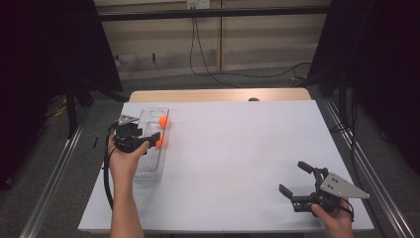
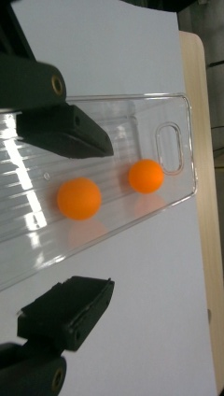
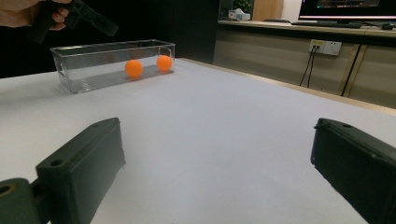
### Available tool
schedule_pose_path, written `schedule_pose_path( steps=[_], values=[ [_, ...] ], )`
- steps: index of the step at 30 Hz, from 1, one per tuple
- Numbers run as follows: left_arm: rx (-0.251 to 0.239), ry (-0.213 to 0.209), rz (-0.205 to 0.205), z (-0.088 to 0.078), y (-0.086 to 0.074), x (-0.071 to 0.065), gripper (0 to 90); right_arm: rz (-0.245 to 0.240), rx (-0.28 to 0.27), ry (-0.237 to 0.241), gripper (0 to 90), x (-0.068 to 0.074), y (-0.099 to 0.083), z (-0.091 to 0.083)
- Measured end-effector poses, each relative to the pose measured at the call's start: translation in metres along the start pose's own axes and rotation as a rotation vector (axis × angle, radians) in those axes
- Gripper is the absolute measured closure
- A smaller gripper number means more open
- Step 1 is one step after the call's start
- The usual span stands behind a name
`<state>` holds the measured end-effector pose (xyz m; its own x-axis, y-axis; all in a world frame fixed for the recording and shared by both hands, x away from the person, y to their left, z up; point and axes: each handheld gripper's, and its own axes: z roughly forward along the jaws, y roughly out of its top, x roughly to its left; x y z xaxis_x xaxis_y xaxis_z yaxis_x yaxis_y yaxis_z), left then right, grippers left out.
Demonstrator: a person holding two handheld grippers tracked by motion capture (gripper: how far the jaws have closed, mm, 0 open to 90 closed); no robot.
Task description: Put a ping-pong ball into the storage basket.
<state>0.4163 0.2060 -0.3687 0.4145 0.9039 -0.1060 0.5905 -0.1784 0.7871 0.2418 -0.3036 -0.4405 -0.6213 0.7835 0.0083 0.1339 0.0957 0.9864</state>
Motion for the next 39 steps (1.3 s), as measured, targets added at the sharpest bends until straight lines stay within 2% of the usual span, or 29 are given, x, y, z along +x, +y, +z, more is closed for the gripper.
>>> schedule_pose_path(
  steps=[6, 8, 11, 14, 16, 23, 33, 39],
  values=[
    [-0.026, -0.028, 0.012, -0.004, 0.0, -0.006, 25.1, 0.003, -0.002, -0.004, 2.1, -0.001, 0.0, -0.001],
    [-0.045, -0.052, 0.009, -0.007, 0.0, -0.008, 23.6, 0.001, 0.001, -0.003, 2.1, 0.0, 0.0, 0.0],
    [-0.067, -0.056, 0.03, -0.01, -0.002, -0.012, 22.2, -0.002, 0.001, 0.0, 2.1, 0.0, 0.0, 0.0],
    [-0.074, -0.053, 0.048, -0.013, -0.007, -0.015, 20.6, 0.001, -0.002, 0.0, 2.1, 0.0, 0.0, -0.001],
    [-0.089, -0.063, 0.045, -0.015, -0.01, -0.016, 18.9, 0.003, -0.003, -0.001, 2.1, 0.0, 0.0, -0.001],
    [-0.13, -0.124, 0.04, -0.017, -0.025, -0.02, 14.6, 0.005, -0.007, -0.004, 2.1, -0.001, 0.0, -0.002],
    [-0.196, -0.147, 0.061, -0.028, -0.04, -0.019, 7.2, 0.004, -0.006, -0.006, 2.1, -0.002, 0.0, -0.002],
    [-0.208, -0.16, 0.083, -0.033, -0.049, -0.022, 6.8, 0.006, -0.006, -0.006, 2.1, -0.002, 0.0, -0.003]
  ],
)
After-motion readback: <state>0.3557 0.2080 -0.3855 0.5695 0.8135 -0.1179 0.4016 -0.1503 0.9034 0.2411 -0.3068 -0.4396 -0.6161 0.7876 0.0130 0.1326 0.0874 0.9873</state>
